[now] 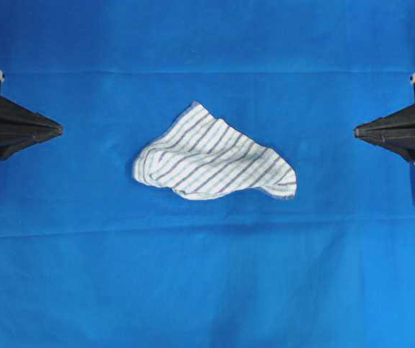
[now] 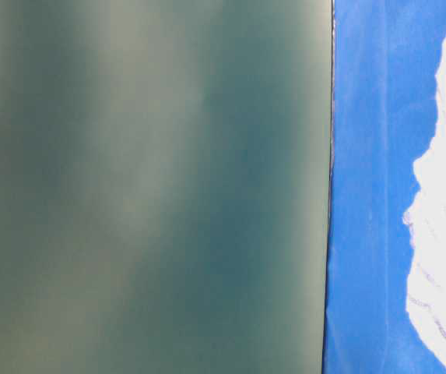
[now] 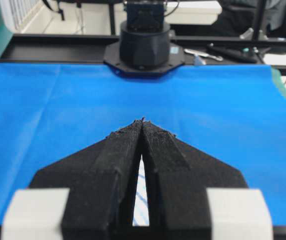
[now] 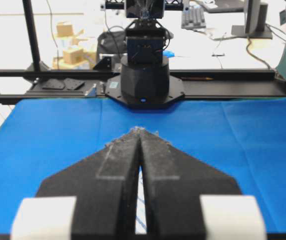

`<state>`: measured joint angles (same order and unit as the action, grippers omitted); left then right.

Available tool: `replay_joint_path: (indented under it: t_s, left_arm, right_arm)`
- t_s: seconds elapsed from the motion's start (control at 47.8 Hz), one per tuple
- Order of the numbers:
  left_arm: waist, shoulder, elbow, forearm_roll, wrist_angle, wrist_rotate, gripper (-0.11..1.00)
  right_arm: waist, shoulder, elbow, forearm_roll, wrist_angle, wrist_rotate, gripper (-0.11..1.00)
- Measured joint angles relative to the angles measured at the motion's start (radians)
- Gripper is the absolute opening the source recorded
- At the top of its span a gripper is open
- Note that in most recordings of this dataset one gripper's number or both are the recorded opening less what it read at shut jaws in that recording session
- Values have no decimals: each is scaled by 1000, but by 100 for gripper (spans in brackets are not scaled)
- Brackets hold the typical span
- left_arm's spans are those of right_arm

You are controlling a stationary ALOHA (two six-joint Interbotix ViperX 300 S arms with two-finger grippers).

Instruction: Hand over the towel.

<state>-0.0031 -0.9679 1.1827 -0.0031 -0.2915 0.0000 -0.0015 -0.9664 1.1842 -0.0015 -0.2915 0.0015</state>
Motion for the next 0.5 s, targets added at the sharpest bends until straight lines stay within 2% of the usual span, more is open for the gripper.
replay_joint_path:
  t_s: [0.251, 0.502]
  left_arm:
    - [-2, 6, 0, -18, -38, 3, 0]
    - [-3, 104, -23, -18, -124, 15, 0]
  right_arm:
    - [-2, 2, -11, 0, 2, -3, 0]
    - [0, 5, -11, 0, 2, 3, 0]
